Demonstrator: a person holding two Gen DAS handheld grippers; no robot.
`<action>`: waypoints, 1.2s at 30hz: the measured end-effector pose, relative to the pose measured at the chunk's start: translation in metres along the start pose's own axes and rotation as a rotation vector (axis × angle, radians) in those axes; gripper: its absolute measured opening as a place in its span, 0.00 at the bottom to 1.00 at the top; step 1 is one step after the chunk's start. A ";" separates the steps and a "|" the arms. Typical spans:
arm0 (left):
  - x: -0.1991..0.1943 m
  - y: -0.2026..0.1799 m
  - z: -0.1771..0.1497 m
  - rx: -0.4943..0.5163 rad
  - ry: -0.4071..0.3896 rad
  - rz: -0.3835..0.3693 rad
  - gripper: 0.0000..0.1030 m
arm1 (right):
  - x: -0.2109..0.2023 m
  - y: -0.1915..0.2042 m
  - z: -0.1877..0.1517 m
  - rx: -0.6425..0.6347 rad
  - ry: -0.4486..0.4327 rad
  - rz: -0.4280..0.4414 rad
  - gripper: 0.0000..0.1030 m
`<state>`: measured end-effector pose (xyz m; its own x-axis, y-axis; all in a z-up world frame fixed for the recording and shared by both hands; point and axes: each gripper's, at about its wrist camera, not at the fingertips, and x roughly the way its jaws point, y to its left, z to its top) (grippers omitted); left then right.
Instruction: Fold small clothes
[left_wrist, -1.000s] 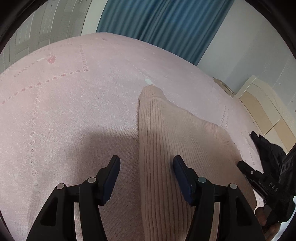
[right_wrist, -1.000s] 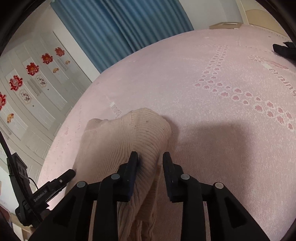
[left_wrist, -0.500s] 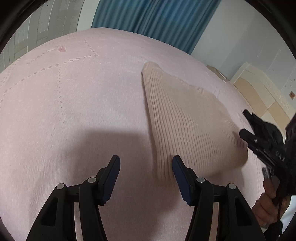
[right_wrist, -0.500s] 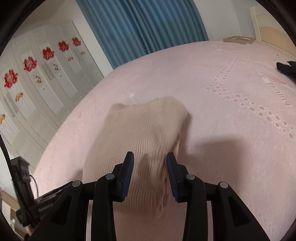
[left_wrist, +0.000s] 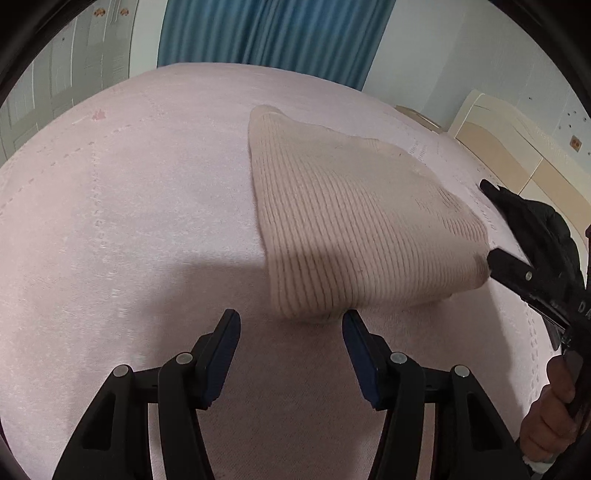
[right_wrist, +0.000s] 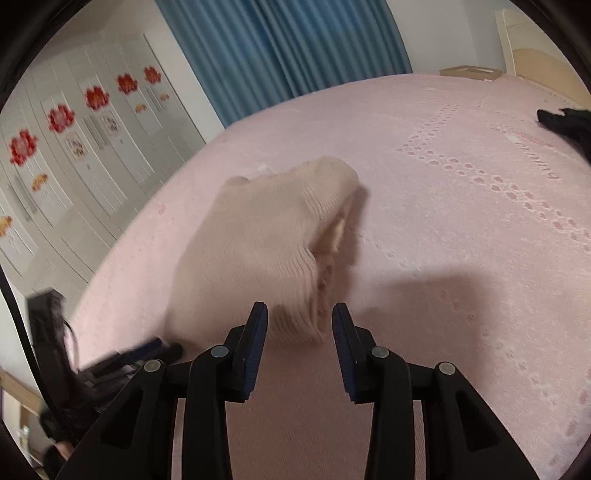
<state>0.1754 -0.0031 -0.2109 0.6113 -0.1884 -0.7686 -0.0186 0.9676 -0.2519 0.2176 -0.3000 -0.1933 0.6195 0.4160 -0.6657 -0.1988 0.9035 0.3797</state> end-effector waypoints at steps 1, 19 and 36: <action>0.003 -0.001 0.002 -0.009 -0.002 0.005 0.52 | 0.002 0.000 0.004 0.017 -0.015 0.019 0.35; 0.006 0.011 0.006 -0.098 -0.005 -0.081 0.38 | 0.010 -0.004 0.039 0.093 -0.188 0.121 0.05; -0.046 0.032 0.012 -0.123 -0.161 -0.121 0.50 | 0.036 -0.005 0.039 0.077 -0.049 -0.094 0.19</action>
<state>0.1565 0.0390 -0.1765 0.7329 -0.2633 -0.6273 -0.0276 0.9098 -0.4141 0.2706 -0.2933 -0.1938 0.6691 0.3230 -0.6693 -0.0809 0.9269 0.3665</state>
